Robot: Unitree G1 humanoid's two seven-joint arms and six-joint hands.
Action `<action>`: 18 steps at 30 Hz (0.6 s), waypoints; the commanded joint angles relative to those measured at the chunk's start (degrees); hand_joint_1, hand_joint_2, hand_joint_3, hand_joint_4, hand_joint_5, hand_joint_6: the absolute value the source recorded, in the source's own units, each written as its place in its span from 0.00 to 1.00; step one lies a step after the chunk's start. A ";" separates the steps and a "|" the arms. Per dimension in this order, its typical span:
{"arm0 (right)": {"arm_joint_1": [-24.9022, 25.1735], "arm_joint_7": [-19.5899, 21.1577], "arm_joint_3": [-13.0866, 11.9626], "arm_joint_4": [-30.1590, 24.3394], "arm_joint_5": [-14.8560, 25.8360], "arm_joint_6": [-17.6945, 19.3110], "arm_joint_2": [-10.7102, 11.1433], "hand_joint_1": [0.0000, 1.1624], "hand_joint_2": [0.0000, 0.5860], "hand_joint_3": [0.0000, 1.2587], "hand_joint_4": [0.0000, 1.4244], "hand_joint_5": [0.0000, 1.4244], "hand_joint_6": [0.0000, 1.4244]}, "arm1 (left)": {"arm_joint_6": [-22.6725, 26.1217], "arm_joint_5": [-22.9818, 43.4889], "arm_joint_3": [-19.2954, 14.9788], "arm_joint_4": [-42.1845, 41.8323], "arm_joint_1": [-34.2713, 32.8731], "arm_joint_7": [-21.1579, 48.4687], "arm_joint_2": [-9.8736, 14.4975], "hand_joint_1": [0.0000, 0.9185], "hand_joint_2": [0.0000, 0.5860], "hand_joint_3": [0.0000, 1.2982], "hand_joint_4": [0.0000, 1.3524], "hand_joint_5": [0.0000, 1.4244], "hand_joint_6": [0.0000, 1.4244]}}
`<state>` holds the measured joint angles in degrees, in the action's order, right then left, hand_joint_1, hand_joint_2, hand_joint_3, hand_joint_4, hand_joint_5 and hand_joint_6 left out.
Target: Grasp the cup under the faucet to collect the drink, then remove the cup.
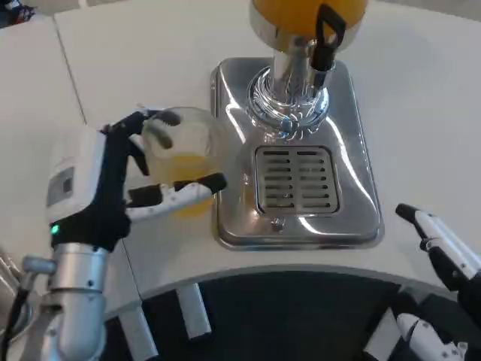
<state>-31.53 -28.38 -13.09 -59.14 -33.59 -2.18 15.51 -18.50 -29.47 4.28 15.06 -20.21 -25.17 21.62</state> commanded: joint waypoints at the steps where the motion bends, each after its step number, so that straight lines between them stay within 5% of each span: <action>1: -0.32 0.75 -0.84 -0.23 -0.40 1.12 1.13 0.17 0.92 0.00 0.00 0.06 0.08 | -2.35 2.41 -2.26 -4.88 2.89 2.02 0.41 0.83 0.00 0.92 0.79 1.00 1.00; 10: 3.14 1.33 -0.95 0.67 -4.24 2.09 3.71 0.20 0.95 0.00 0.00 0.00 0.02 | -3.92 6.39 -6.54 -16.19 11.48 8.36 1.20 0.84 0.00 0.93 0.79 1.00 1.00; 18: 0.69 8.75 -1.53 4.22 -7.82 12.67 4.40 0.17 0.98 0.00 0.00 0.00 0.00 | -4.95 9.42 -8.37 -26.84 18.91 14.33 0.40 0.84 0.00 0.93 0.79 1.00 1.00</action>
<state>-29.10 -22.33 -13.73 -56.54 -41.11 7.09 19.55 -21.26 -21.65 -3.77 -8.07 -2.77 -12.20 22.41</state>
